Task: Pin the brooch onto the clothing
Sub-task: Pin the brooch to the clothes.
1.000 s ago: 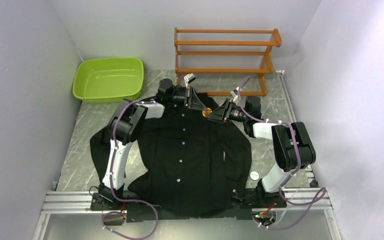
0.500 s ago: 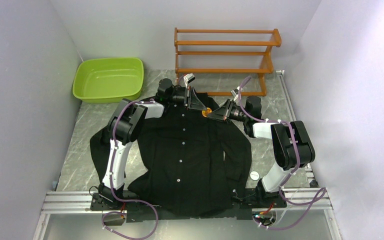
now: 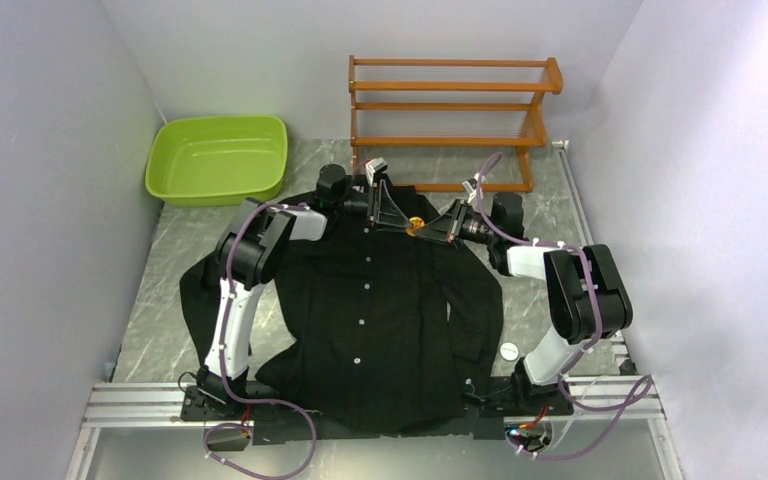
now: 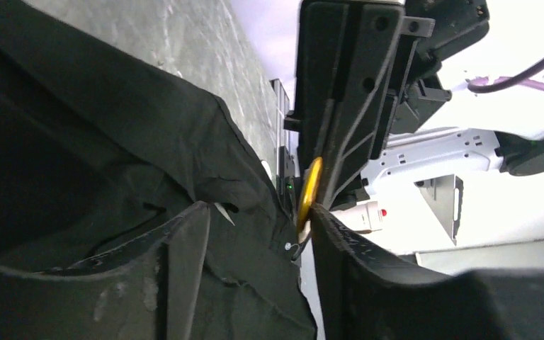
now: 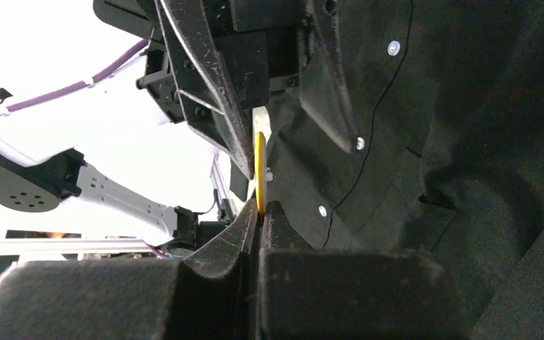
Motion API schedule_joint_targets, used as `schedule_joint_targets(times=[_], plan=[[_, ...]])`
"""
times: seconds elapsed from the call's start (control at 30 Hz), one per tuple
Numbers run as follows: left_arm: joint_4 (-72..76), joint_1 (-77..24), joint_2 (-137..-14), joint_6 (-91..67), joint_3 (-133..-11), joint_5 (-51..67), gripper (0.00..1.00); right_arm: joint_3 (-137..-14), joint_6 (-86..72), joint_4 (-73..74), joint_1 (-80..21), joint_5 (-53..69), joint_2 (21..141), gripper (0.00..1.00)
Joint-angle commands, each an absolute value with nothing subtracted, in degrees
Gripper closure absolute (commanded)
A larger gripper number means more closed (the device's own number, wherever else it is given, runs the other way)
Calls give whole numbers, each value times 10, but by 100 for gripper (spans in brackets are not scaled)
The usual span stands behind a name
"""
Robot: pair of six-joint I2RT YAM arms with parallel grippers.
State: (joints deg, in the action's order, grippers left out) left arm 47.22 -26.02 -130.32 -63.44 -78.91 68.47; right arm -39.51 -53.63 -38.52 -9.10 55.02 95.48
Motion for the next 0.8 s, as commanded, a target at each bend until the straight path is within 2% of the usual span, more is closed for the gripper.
schedule_joint_targets(times=[0.0,0.1,0.23,0.37,0.5,0.77], plan=[[465,-247,-1264,-603,-774,662,38,-401,-505,-379,-88,544,928,100],[472,-237,-1253,-603,-759,651,32,-405,-499,-358,-88,542,932,100],[462,-217,-1220,-581,-710,615,30,-421,-476,-302,-88,527,937,100],[308,-213,-1165,-455,-682,541,30,-424,-472,-305,-89,526,932,100],[164,-225,-1126,-357,-681,448,31,-459,-435,-237,-100,516,939,100],[3,-279,-1109,-257,-700,259,34,-486,-425,-169,-129,435,956,100]])
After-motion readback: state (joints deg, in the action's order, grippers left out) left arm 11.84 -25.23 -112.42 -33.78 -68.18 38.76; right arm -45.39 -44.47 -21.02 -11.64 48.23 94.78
